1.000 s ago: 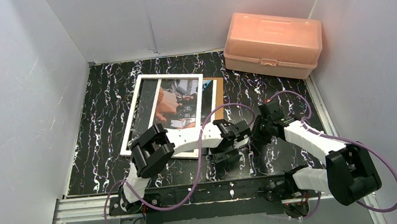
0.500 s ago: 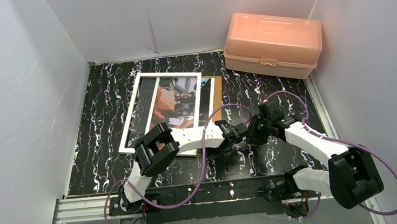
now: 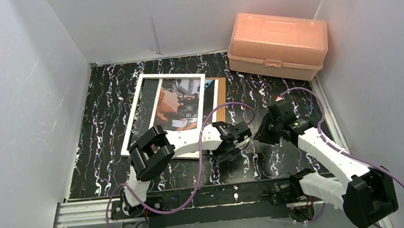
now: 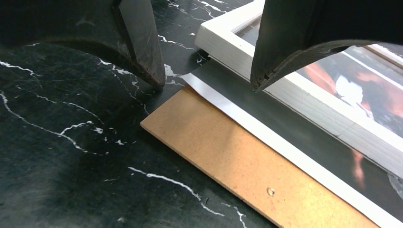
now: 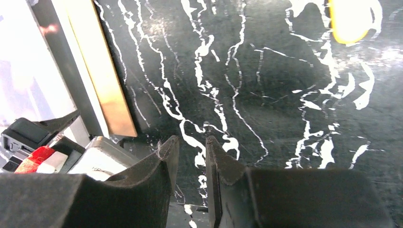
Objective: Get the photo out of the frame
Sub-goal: Pick up the photo from the photo frame, then place the photo at the center of the board, then adjust the photo frame at the center of the board.
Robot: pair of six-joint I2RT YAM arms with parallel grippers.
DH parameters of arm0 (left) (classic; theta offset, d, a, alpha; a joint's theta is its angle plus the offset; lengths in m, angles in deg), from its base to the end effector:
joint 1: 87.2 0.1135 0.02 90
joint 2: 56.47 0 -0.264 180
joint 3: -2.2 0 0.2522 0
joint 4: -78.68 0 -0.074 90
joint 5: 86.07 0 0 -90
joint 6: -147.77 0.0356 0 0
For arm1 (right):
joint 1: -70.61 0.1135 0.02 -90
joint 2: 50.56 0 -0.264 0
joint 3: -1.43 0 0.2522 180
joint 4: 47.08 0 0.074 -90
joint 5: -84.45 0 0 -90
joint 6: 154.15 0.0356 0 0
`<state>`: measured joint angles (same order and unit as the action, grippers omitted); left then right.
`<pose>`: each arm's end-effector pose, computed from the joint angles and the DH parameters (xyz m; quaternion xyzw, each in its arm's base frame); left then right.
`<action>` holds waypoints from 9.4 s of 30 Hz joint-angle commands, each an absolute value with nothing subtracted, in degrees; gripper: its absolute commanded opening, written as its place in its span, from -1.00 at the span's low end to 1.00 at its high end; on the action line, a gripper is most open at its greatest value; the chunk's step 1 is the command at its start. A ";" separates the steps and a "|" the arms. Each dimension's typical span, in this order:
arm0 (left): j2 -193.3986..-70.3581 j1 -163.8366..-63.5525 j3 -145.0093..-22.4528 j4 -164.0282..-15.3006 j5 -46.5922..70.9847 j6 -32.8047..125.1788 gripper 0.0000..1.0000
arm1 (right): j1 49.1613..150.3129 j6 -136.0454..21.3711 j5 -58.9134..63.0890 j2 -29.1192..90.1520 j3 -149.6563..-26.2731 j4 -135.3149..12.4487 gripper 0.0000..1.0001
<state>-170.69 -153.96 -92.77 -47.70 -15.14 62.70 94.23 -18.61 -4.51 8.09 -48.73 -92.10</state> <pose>0.1678 -0.3612 0.1682 0.5511 0.8049 0.0651 0.2102 0.1805 0.0796 0.2136 0.1778 0.9329 0.1848 0.2529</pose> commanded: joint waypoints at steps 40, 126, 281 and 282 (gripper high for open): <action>-169.70 -153.12 -93.28 -46.13 -28.58 61.17 -0.71 | 93.89 -16.93 -0.26 10.13 -49.04 -87.72 -0.32; -149.80 -150.83 -85.38 -54.95 -7.11 49.36 0.51 | 93.20 -29.35 19.10 57.91 -89.15 -84.11 -0.97; -168.07 -76.56 -89.15 -50.02 24.40 43.04 0.69 | 94.60 -25.04 9.53 62.73 -87.65 -75.53 0.95; -168.23 -76.56 -88.84 -50.15 25.21 42.75 0.67 | 94.60 -25.04 9.82 62.80 -87.70 -75.40 0.95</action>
<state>-167.36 -76.80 -88.95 -51.25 19.97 43.59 94.47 -25.08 8.91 61.09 -86.17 -75.23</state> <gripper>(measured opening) 0.848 0.979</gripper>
